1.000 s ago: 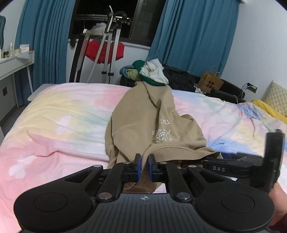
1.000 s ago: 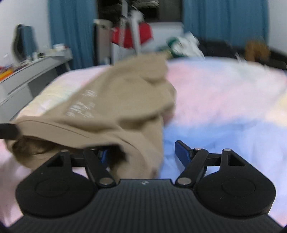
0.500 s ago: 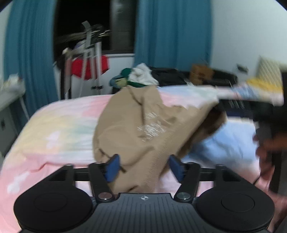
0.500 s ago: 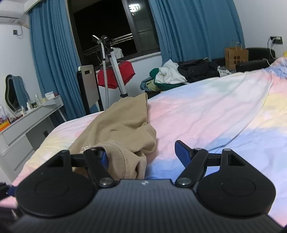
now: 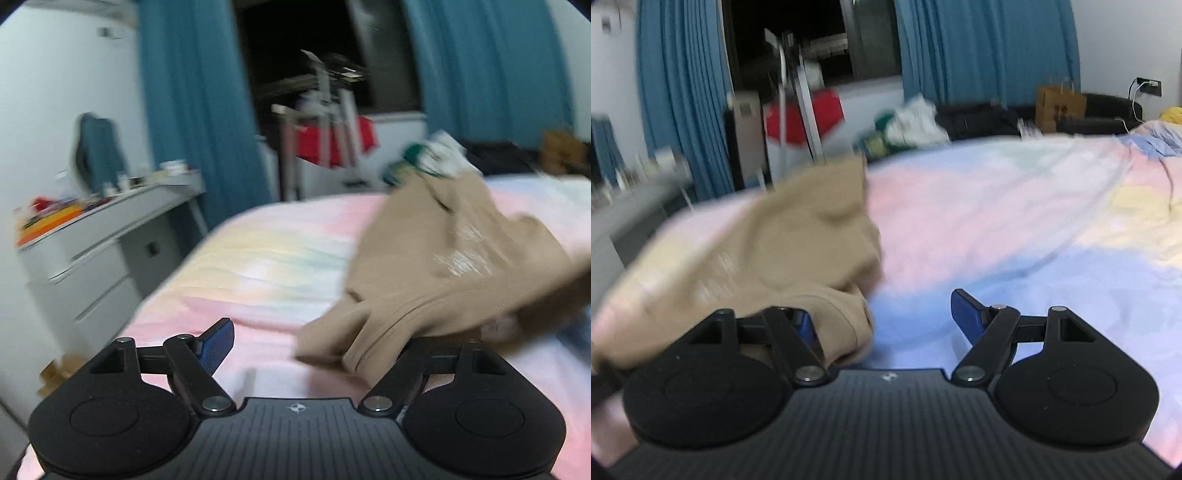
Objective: Fold clothes
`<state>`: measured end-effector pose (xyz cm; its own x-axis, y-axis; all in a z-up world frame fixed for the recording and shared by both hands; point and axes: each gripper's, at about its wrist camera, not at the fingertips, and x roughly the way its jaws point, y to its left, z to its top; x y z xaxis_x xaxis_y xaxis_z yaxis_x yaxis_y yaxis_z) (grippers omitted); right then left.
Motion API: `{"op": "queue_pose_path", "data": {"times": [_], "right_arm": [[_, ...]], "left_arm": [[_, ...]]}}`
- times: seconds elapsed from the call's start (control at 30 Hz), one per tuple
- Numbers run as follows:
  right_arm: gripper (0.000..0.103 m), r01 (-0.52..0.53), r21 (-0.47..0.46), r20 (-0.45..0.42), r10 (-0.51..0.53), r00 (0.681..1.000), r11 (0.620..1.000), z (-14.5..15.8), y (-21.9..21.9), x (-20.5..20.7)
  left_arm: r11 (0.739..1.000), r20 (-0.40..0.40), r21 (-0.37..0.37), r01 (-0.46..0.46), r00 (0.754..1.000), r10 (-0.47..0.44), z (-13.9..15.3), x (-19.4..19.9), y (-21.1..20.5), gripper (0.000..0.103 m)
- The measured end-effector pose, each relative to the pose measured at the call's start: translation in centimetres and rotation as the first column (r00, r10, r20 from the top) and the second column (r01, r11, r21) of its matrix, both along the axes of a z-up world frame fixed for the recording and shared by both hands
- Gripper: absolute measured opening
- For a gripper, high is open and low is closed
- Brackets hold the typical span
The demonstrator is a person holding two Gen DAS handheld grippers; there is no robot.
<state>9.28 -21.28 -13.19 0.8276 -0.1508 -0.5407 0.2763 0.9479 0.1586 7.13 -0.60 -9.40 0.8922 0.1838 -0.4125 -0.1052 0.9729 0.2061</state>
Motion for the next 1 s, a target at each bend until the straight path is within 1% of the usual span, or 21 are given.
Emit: {"op": "queue_pose_path", "data": {"times": [0.1, 0.13, 0.17, 0.2, 0.23, 0.27, 0.3, 0.37, 0.4, 0.43, 0.47, 0.5, 0.57, 0.6, 0.67, 0.7, 0.77, 0.83, 0.9, 0.97, 1.0], "right_arm": [[0.073, 0.003, 0.054, -0.103, 0.003, 0.995, 0.999, -1.6, 0.1, 0.2], [0.071, 0.011, 0.061, -0.115, -0.003, 0.993, 0.998, -1.7, 0.0, -0.1], [0.069, 0.020, 0.066, -0.122, -0.011, 0.992, 0.998, -1.8, -0.1, -0.4], [0.068, 0.033, 0.072, -0.111, -0.025, 0.993, 0.997, -1.5, -0.3, -0.9], [0.068, 0.048, 0.080, -0.096, -0.040, 0.995, 0.996, -1.2, -0.6, -1.5], [0.063, 0.063, 0.087, -0.081, -0.056, 0.995, 0.994, -0.9, -0.8, -2.1], [0.061, 0.075, 0.091, -0.068, -0.069, 0.995, 0.993, -0.6, -1.0, -2.7], [0.050, 0.084, 0.107, -0.049, -0.079, 0.996, 0.991, -0.1, -1.0, -3.4], [0.046, 0.085, 0.109, -0.035, -0.082, 0.996, 0.990, 0.2, -0.8, -3.6], [0.040, 0.083, 0.098, -0.017, -0.082, 0.997, 0.992, 0.4, -0.7, -3.7], [0.037, 0.080, 0.084, 0.002, -0.080, 0.997, 0.993, 0.5, -0.5, -3.8], [0.033, 0.077, 0.070, 0.021, -0.079, 0.997, 0.995, 0.7, -0.3, -3.9], [0.022, 0.065, 0.063, 0.030, -0.067, 0.997, 0.996, 0.5, -0.1, -3.5], [0.020, 0.057, 0.082, 0.030, -0.060, 0.998, 0.995, 0.4, -0.2, -3.2], [0.017, 0.045, 0.080, 0.064, -0.051, 0.997, 0.996, 0.8, 0.1, -3.2], [0.017, 0.040, 0.076, 0.082, -0.046, 0.996, 0.996, 1.0, 0.2, -3.2], [0.015, 0.021, 0.042, 0.151, -0.027, 0.988, 0.999, 2.1, 0.9, -3.6], [0.015, 0.015, 0.007, 0.213, -0.016, 0.977, 1.000, 2.8, 1.4, -4.1], [0.014, 0.019, -0.024, 0.253, -0.012, 0.967, 1.000, 3.6, 1.7, -4.4], [0.014, 0.025, -0.043, 0.294, -0.011, 0.956, 0.999, 4.7, 1.9, -4.9], [0.013, 0.030, -0.041, 0.321, -0.015, 0.947, 0.999, 5.8, 1.8, -5.4]], "left_arm": [[0.999, -0.039, -0.041, -0.026, 0.999, 0.024, 0.1, 0.3, 0.5, 0.079], [0.998, -0.059, -0.054, -0.035, 0.998, 0.032, 0.0, 0.5, 0.8, 0.079], [0.997, -0.081, -0.065, -0.048, 0.996, 0.043, -0.1, 0.6, 1.0, 0.079], [0.995, -0.104, -0.075, -0.063, 0.993, 0.055, -0.2, 0.7, 1.2, 0.079], [0.992, -0.123, -0.101, -0.072, 0.991, 0.059, -0.2, 0.6, 1.5, 0.079], [0.988, -0.140, -0.132, -0.080, 0.988, 0.061, -0.3, 0.5, 1.8, 0.078], [0.984, -0.149, -0.157, -0.080, 0.987, 0.057, -0.3, 0.7, 2.3, 0.077], [0.979, -0.157, -0.190, -0.068, 0.987, 0.038, -0.4, 0.5, 3.1, 0.072], [0.978, -0.158, -0.200, -0.061, 0.987, 0.029, -0.3, 0.4, 3.1, 0.070], [0.976, -0.156, -0.212, -0.050, 0.988, 0.017, -0.3, 0.3, 3.1, 0.066], [0.974, -0.154, -0.225, -0.039, 0.988, 0.004, -0.4, 0.3, 3.1, 0.059], [0.971, -0.154, -0.235, -0.030, 0.988, -0.007, -0.4, 0.5, 2.9, 0.055], [0.968, -0.154, -0.251, -0.017, 0.988, -0.023, -0.4, 0.7, 2.5, 0.044], [0.966, -0.150, -0.258, -0.011, 0.988, -0.028, -0.3, 0.8, 2.4, 0.040], [0.962, -0.131, -0.273, 0.007, 0.990, -0.045, -0.1, 0.8, 2.3, 0.026], [0.960, -0.120, -0.279, 0.015, 0.991, -0.051, 0.1, 0.7, 2.2, 0.024], [0.955, -0.086, -0.295, 0.025, 0.995, -0.053, 0.7, 0.5, 2.2, 0.016], [0.951, -0.042, -0.307, 0.035, 0.998, -0.050, 1.5, 0.1, 2.2, 0.014], [0.951, 0.003, -0.305, 0.046, 0.999, -0.047, 2.8, -0.2, 2.2, 0.012], [0.949, 0.070, -0.308, 0.068, 0.996, -0.049, 4.5, -0.9, 2.1, 0.011], [0.944, 0.112, -0.319, 0.084, 0.992, -0.050, 5.9, -1.6, 2.1, 0.010]]}}
